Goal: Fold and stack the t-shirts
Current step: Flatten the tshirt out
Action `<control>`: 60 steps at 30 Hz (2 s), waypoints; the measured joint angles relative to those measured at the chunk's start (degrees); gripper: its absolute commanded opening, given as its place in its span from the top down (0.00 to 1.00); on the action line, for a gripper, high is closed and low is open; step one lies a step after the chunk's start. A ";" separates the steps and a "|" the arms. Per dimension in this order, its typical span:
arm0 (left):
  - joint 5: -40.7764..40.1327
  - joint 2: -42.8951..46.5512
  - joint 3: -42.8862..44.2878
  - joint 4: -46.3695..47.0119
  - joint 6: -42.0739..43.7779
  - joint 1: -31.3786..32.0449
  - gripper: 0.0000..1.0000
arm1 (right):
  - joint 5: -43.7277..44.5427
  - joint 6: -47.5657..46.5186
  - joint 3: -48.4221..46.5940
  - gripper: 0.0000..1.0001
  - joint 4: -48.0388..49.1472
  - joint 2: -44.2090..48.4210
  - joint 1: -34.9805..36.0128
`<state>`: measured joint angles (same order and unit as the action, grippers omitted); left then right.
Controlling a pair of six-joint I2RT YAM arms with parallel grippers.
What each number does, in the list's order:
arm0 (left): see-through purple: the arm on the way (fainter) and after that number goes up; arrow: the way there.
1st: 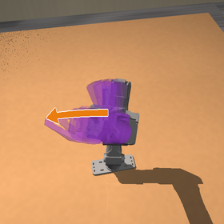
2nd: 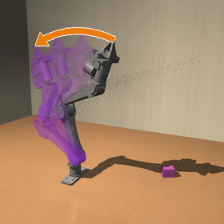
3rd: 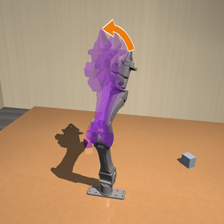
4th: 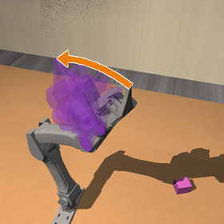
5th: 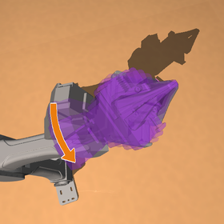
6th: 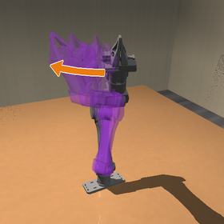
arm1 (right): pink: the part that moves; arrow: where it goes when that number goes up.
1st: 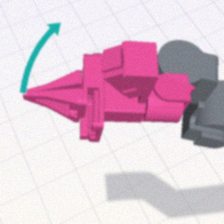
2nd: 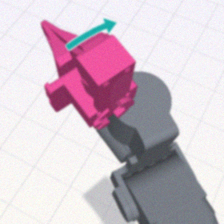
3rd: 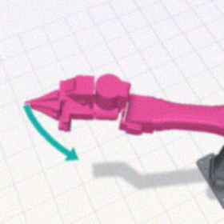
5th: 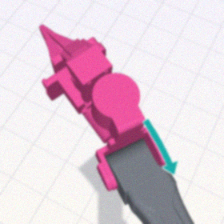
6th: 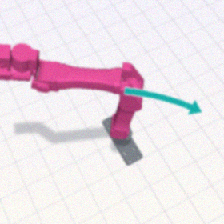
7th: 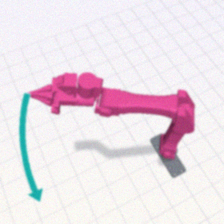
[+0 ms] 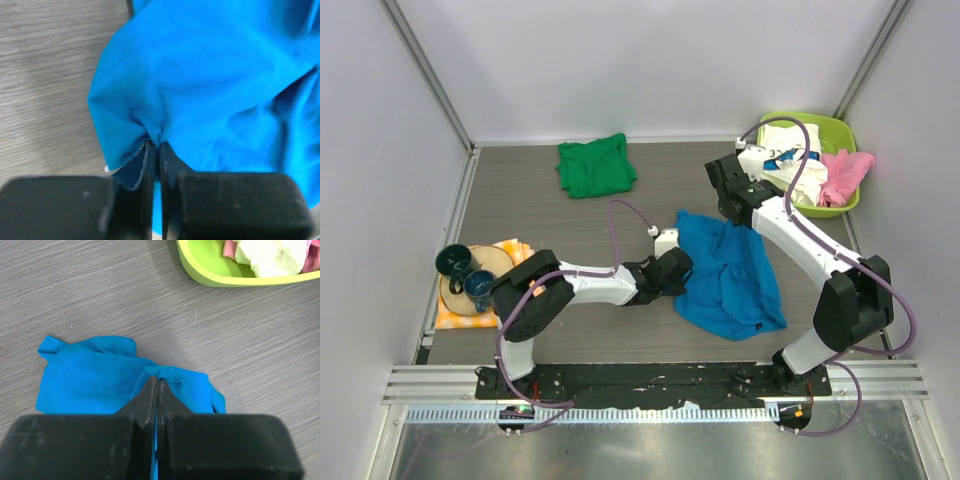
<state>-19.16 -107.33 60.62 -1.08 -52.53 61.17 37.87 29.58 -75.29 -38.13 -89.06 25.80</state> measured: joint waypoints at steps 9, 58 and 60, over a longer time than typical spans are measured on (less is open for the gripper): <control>3.13 2.19 -5.31 5.81 -2.56 -1.09 1.00 | -1.55 -0.13 -0.52 0.99 0.35 -0.96 -1.14; -13.27 33.44 -1.49 -28.79 -1.03 5.38 0.00 | -10.99 -3.32 -12.83 0.05 -4.61 -1.88 -5.44; -12.79 32.06 -4.55 -28.83 -0.96 1.40 0.00 | -12.26 -2.58 -7.54 0.05 -3.50 0.87 -4.39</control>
<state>-31.94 -75.26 56.07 -29.91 -53.49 62.57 25.61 27.00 -82.83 -41.63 -88.18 21.41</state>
